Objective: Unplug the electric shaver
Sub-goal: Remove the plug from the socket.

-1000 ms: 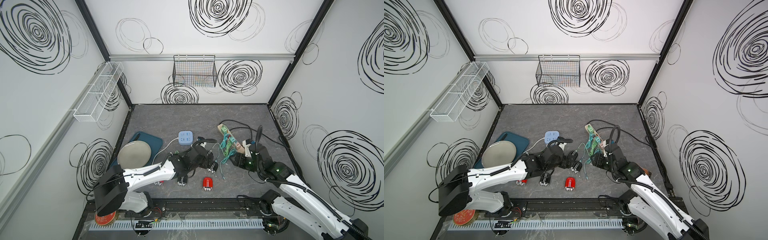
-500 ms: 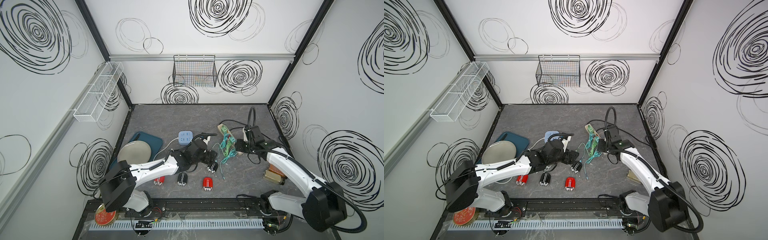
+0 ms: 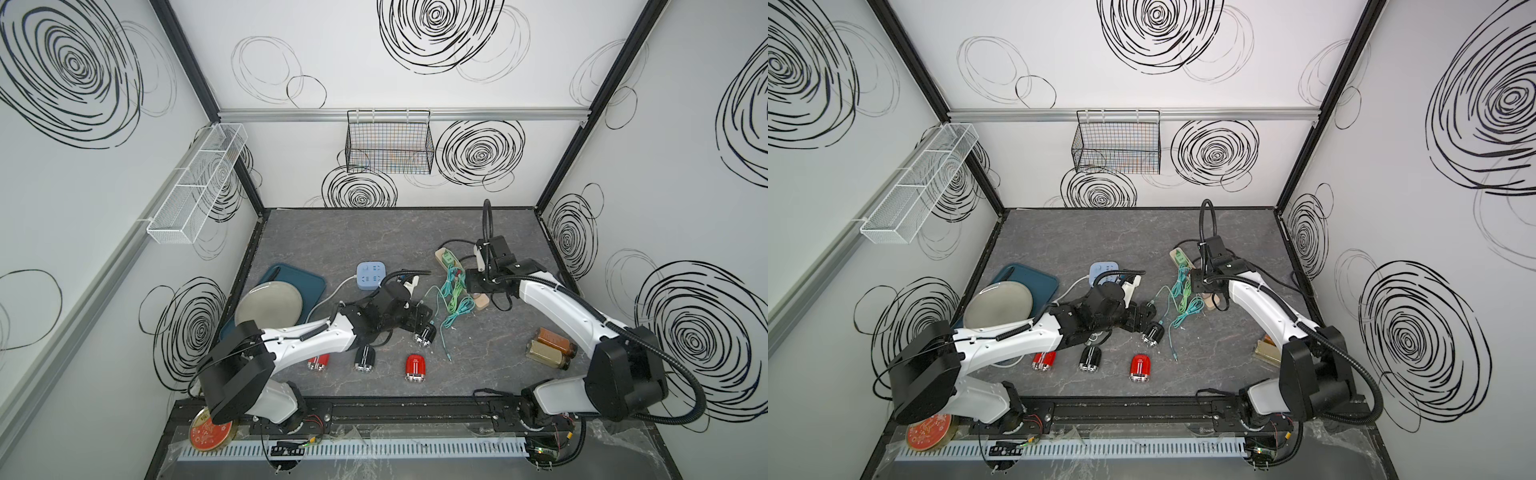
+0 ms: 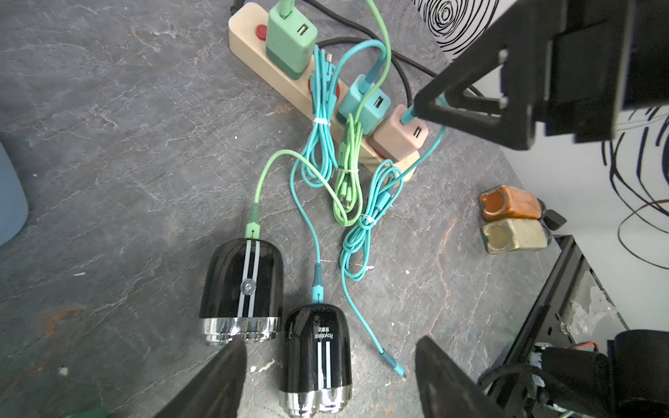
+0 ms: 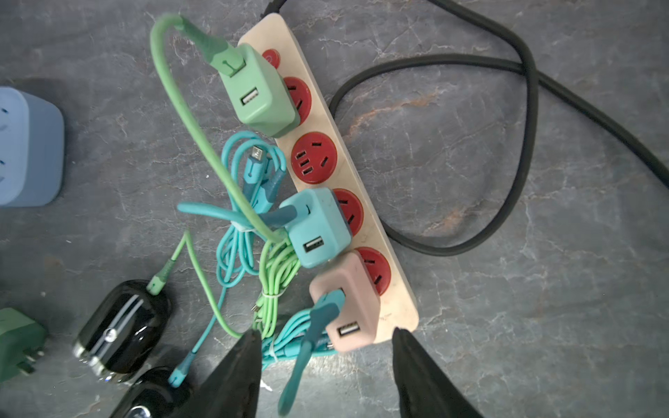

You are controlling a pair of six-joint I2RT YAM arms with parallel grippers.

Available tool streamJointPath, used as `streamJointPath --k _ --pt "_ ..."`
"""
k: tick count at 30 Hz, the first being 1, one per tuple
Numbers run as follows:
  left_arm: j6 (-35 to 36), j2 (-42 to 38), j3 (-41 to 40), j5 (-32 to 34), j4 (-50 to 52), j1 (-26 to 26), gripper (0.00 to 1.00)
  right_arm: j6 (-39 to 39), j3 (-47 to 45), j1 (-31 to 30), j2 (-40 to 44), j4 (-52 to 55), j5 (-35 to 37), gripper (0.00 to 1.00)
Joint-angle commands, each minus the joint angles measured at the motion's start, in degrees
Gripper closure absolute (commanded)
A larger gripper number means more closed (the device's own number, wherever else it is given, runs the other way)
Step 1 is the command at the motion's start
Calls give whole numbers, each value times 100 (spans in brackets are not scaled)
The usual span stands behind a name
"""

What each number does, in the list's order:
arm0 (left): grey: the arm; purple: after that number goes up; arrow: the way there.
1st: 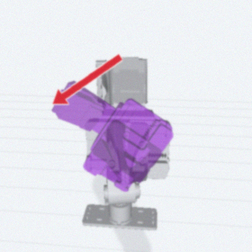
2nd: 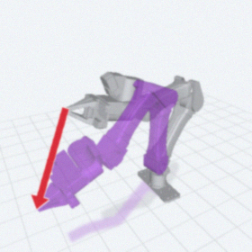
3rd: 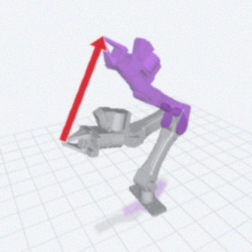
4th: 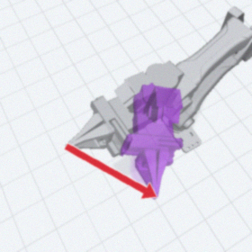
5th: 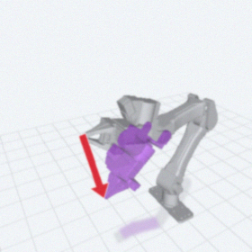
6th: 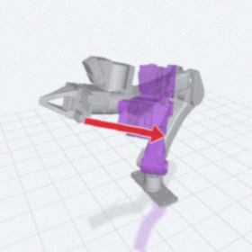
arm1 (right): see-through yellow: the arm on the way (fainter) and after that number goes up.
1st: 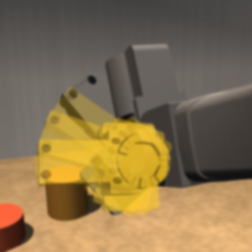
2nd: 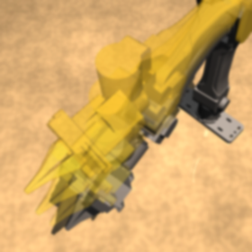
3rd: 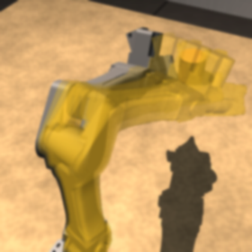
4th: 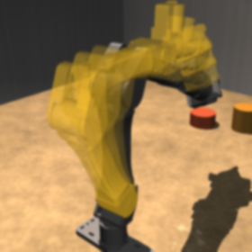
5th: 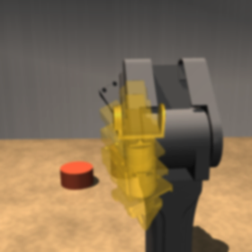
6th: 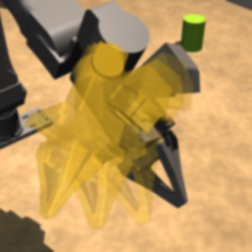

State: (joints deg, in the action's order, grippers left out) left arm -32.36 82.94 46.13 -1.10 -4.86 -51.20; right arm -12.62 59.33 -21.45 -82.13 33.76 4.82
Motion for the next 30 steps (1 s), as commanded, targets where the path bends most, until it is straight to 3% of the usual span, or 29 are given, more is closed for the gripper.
streamJointPath --k 1,19,25,30 --pt "-25 -47 -68 -40 -297 44 24 309 96 31 -264 388 185 46" --pt "-118 19 38 -279 -241 305 23 962 437 -92 -1261 30 385 58" --pt "-271 -21 21 -618 -401 569 24 1060 537 -315 -1344 7 533 76" --pt "-315 77 104 -890 -475 879 23 954 503 -540 -1075 10 455 80"
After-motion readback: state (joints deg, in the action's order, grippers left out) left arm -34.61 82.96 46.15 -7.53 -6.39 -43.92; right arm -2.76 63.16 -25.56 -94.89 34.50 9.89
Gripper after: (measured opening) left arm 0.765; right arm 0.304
